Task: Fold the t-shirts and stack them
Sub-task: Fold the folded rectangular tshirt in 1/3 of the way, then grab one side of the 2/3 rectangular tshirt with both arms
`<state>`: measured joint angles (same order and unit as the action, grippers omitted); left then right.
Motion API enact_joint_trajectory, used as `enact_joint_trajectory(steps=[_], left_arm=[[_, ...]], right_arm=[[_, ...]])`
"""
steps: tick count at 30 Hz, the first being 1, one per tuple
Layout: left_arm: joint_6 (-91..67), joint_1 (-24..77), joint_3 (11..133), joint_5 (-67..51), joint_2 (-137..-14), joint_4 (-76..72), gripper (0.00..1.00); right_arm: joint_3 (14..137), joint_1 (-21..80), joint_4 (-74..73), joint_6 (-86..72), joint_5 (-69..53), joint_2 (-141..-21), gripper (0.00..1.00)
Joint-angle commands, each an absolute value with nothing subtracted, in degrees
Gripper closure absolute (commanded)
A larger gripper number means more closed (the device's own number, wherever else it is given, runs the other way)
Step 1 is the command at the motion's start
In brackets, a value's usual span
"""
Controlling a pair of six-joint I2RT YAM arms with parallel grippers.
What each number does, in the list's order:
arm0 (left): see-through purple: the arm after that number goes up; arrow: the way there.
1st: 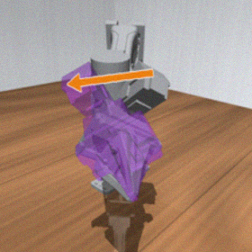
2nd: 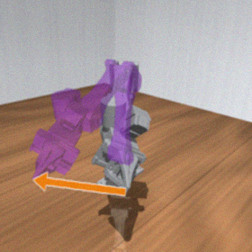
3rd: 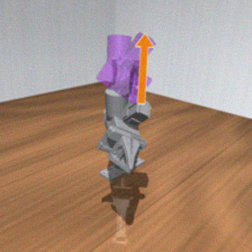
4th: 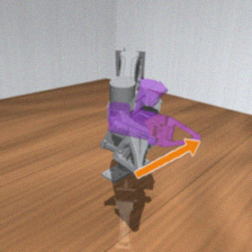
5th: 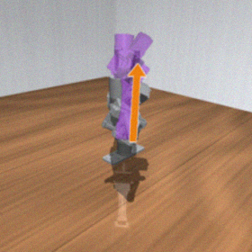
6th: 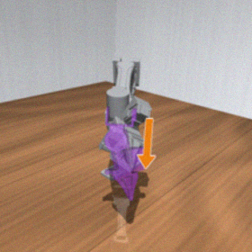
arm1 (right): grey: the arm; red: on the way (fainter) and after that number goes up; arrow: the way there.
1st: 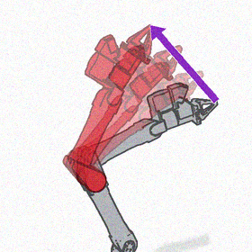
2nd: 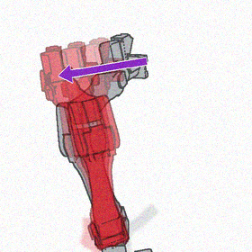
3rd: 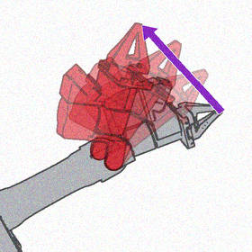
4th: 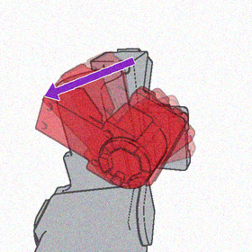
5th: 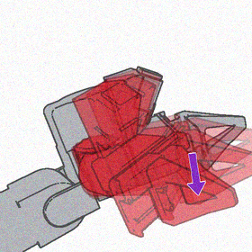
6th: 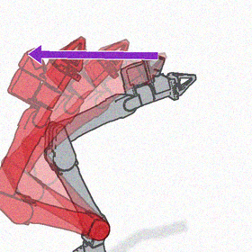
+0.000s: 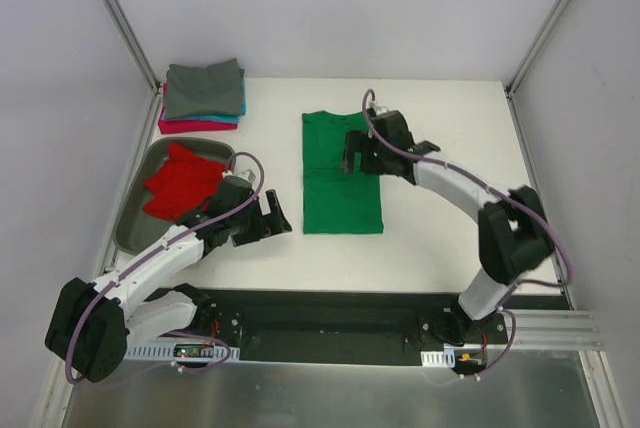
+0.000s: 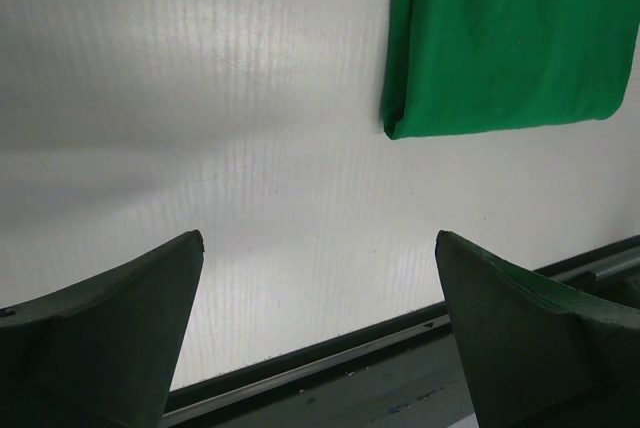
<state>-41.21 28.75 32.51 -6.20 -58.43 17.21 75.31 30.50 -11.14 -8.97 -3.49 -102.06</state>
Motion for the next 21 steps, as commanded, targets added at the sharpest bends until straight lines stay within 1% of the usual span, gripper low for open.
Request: enact_joint_trajectory(steps=[1, 6, 7, 10, 12, 15, 16, 19, 20, 21], left_arm=[[-43.2, 28.4, 31.8, -13.3, -60.9, 9.2, 0.01], [-44.8, 28.9, 33.7, -16.3, -68.8, 2.8, 0.01], [-44.6, 28.9, 34.4, -17.0, -71.1, 2.1, 0.02], [-44.1, 29.0, 37.6, -19.6, -77.5, 1.8, 0.13], [-44.3, 29.2, 38.3, -20.4, -80.6, 1.5, 0.23], [-44.5, 29.4, 38.2, -19.2, -83.0, 1.0, 0.24], [-44.6, 29.4, 38.4, -19.3, -83.8, 0.8, 0.25], [-45.3, 29.5, 38.5, -20.7, -86.5, 0.3, 0.36], [-45.7, 29.7, 38.4, -20.7, -86.9, 0.3, 0.42], [-45.8, 29.9, 38.4, -20.9, -87.4, -1.2, 0.45]], right_arm=[[60.2, 31.6, -10.7, -12.2, -3.3, -85.1, 0.04], [41.9, 31.7, -9.9, -21.0, -3.7, -70.4, 0.04], [39.2, 31.8, -8.5, -23.1, -3.7, -68.6, 0.04], [31.8, 31.8, -2.2, -27.0, -2.5, -64.0, 0.04], [29.2, 31.8, -0.3, -29.2, -0.8, -62.2, 0.04], [27.4, 31.7, -0.3, -29.4, -0.4, -60.6, 0.04], [27.2, 31.7, -0.3, -29.4, 1.6, -60.3, 0.04], [26.7, 31.7, -0.3, -29.9, 2.6, -60.6, 0.04], [26.6, 31.7, -0.4, -29.9, 2.6, -60.9, 0.04], [26.6, 31.8, -0.3, -30.4, 2.9, -61.3, 0.04]])
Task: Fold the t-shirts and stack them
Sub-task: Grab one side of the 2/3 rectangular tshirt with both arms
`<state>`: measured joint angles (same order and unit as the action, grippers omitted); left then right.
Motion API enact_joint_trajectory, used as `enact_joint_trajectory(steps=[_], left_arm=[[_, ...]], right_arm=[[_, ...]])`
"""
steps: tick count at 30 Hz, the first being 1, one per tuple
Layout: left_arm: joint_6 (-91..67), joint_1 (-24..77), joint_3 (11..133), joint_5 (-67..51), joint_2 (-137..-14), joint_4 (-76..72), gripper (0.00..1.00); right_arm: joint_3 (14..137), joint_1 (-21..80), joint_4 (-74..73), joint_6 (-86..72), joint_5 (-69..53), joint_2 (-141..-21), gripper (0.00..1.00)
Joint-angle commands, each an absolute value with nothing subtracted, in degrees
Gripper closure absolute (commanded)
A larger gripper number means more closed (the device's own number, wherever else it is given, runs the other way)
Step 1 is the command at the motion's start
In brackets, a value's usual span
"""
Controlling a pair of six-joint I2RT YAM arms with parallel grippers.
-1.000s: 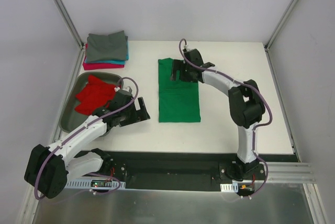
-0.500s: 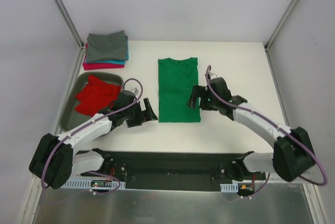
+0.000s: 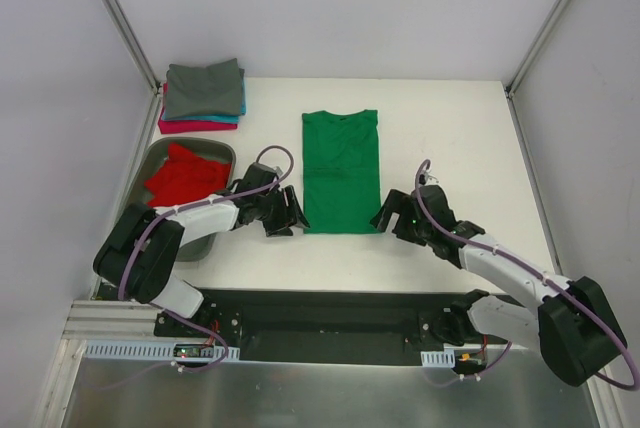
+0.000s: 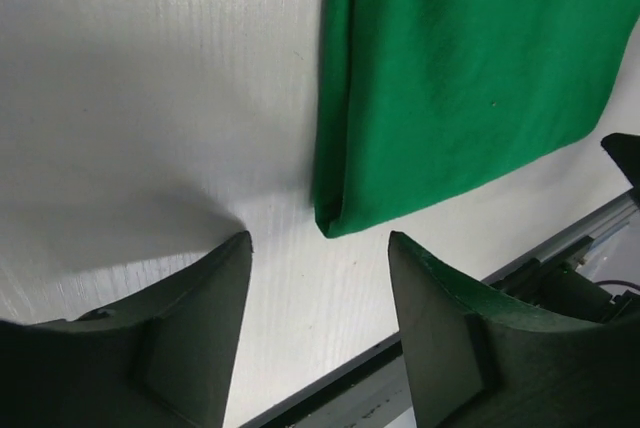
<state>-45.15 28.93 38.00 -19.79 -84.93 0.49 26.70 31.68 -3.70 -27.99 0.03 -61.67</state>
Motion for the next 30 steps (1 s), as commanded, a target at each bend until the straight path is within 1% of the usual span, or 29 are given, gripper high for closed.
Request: enact_joint_trajectory(steps=[1, 2, 3, 5, 6, 11, 13, 14, 22, 27, 30], left_arm=[[-46.0, 29.9, 38.3, -21.0, -87.8, -1.3, 0.46], [-46.1, 30.0, 38.3, -21.1, -88.1, -1.5, 0.51], [-46.1, 30.1, 38.3, -21.2, -88.3, -1.6, 0.52], [-46.1, 30.7, 38.8, -21.4, -88.9, -1.9, 0.53], [-46.1, 31.0, 39.1, -21.4, -89.5, -1.9, 0.55], [-46.7, 31.8, 39.1, -21.2, -91.1, -1.9, 0.79], [-46.9, 31.8, 38.8, -20.0, -91.2, -1.9, 0.97], [-47.0, 31.8, 38.8, -19.6, -91.3, -1.9, 1.00], [-46.4, 31.8, 38.1, -18.0, -90.4, -2.5, 1.00], [-45.9, 31.8, 37.4, -18.1, -89.3, -4.0, 1.00], [-46.1, 31.9, 37.5, -18.1, -89.7, -4.1, 1.00]], right_arm=[[26.6, 31.8, -0.3, -30.9, 2.9, -61.8, 0.04], [26.5, 31.8, 1.3, -31.2, 2.7, -62.5, 0.04], [26.4, 31.7, 1.8, -31.6, 2.6, -63.2, 0.04], [26.4, 31.7, 2.3, -32.3, 2.4, -64.6, 0.04], [26.5, 31.7, 2.5, -32.5, 2.3, -65.2, 0.04], [27.2, 31.7, 2.4, -33.3, 1.3, -67.0, 0.04], [27.4, 31.7, 2.3, -33.8, 0.9, -67.5, 0.04], [27.5, 31.8, 2.3, -33.7, 0.7, -67.7, 0.04], [28.5, 31.7, 0.3, -33.8, 1.0, -68.7, 0.04], [29.9, 31.8, -1.8, -34.0, 1.1, -71.6, 0.01], [31.3, 31.7, -2.3, -33.6, 1.0, -74.3, 0.17]])
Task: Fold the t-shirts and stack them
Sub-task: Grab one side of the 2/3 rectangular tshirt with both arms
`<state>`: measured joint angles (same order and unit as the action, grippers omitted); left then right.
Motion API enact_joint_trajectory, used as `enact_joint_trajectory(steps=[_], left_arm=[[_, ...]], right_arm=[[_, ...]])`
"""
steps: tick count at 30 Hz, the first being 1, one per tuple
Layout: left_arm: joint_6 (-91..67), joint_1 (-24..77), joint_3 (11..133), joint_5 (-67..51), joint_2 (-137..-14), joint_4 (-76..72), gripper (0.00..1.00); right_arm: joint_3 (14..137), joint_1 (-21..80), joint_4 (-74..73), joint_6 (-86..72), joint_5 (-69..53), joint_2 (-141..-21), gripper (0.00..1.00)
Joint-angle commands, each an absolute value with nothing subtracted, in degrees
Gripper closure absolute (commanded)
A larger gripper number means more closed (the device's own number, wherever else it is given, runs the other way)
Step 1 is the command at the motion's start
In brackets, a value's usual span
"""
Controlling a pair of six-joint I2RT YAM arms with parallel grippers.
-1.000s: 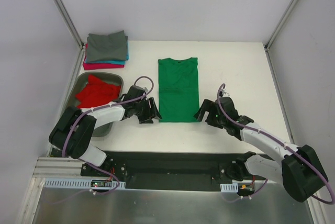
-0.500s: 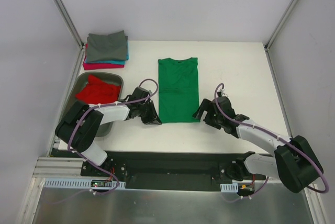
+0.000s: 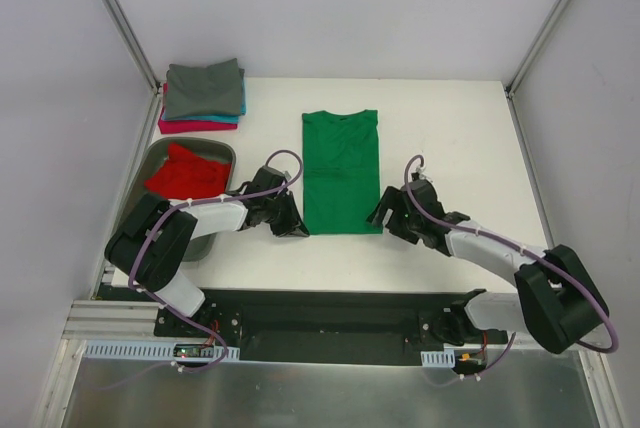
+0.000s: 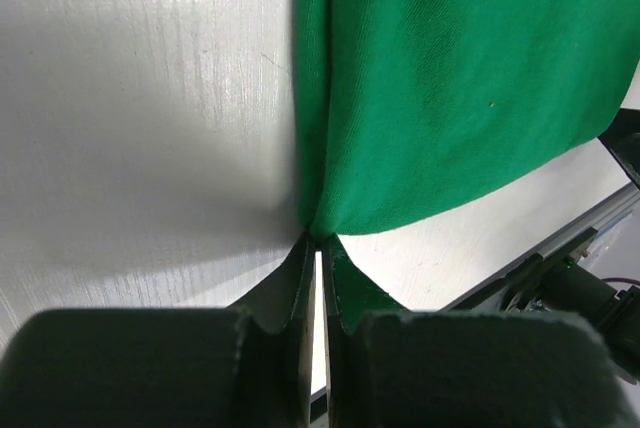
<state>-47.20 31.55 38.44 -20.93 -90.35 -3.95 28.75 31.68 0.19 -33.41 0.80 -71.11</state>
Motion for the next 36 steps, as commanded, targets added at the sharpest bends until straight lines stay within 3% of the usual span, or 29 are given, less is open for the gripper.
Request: enact_joint_trajectory(steps=[1, 6, 13, 20, 29, 36], left_arm=[[-46.1, 31.9, 37.5, -18.1, -89.9, -4.2, 1.00], [-46.1, 31.8, 37.4, -17.7, -90.4, -4.4, 1.00], [-45.9, 31.9, 36.6, -17.2, -90.3, -5.4, 1.00], [-46.1, 31.9, 34.0, -18.3, -88.9, -7.0, 1.00], [-47.0, 33.3, 23.6, -18.6, -76.8, -6.6, 1.00], [-51.6, 37.3, 13.5, -17.6, -53.2, 4.5, 1.00]], right_arm=[[31.6, 31.8, -2.3, -33.7, 0.6, -75.2, 0.23], [33.6, 31.9, -4.4, -33.1, -1.9, -78.0, 0.51], [35.7, 32.1, -8.6, -33.3, -0.9, -80.2, 0.67], [37.2, 33.4, -9.2, -29.6, -4.6, -80.9, 0.98], [32.1, 38.4, -9.5, -26.7, -17.4, -75.1, 0.99], [31.8, 47.3, -18.2, -26.4, -21.3, -64.6, 0.99]])
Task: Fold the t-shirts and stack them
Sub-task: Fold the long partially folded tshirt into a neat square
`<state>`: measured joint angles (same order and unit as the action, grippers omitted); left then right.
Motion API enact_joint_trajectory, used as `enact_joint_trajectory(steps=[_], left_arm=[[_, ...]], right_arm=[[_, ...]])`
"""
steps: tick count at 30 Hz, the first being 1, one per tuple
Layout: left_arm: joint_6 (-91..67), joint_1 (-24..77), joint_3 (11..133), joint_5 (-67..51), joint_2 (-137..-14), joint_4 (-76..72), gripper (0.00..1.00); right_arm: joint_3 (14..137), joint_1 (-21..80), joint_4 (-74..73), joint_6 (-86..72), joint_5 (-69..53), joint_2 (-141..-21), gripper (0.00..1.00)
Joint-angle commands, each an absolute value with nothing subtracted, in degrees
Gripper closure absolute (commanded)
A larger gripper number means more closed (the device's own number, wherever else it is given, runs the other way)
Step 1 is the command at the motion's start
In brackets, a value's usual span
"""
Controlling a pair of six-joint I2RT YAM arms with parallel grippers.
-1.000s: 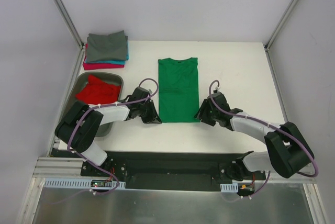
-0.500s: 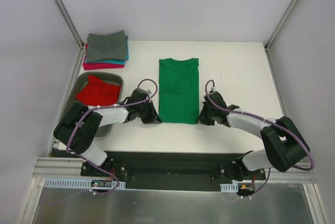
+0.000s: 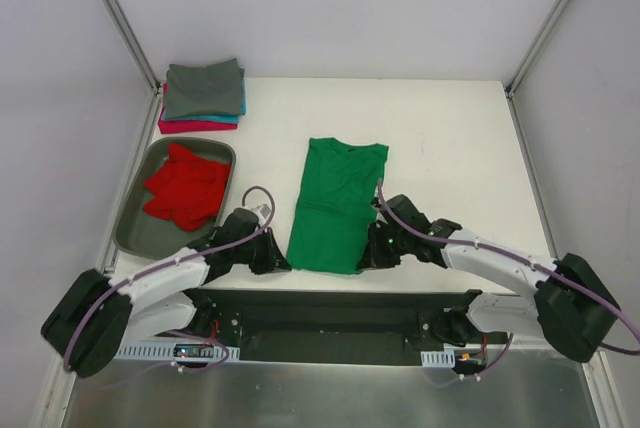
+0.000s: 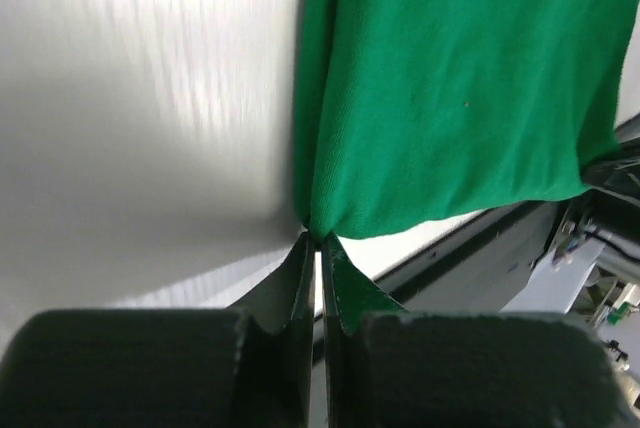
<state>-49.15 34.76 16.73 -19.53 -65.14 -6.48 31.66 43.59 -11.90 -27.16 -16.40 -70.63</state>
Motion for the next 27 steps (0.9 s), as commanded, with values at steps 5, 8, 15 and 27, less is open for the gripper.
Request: enact_joint_trajectory(steps=[5, 8, 15, 27], left_arm=[[-52.0, 39.1, 16.1, -15.9, -30.0, 19.1, 1.00], [-52.2, 39.2, 18.9, -15.5, -22.1, 22.7, 1.00], [-48.4, 39.2, 27.5, -10.2, -25.5, 23.2, 1.00], [-40.6, 39.2, 40.7, -1.2, -42.9, 16.0, 1.00]], right_arm=[[32.9, 53.2, -21.4, -29.6, -27.2, -58.2, 0.99], [34.6, 55.3, -21.3, -30.9, -31.0, -55.2, 0.99], [38.1, 55.1, -21.1, -30.9, -33.8, -51.0, 0.99], [40.3, 41.3, -29.0, -24.1, -26.3, -49.0, 0.99]])
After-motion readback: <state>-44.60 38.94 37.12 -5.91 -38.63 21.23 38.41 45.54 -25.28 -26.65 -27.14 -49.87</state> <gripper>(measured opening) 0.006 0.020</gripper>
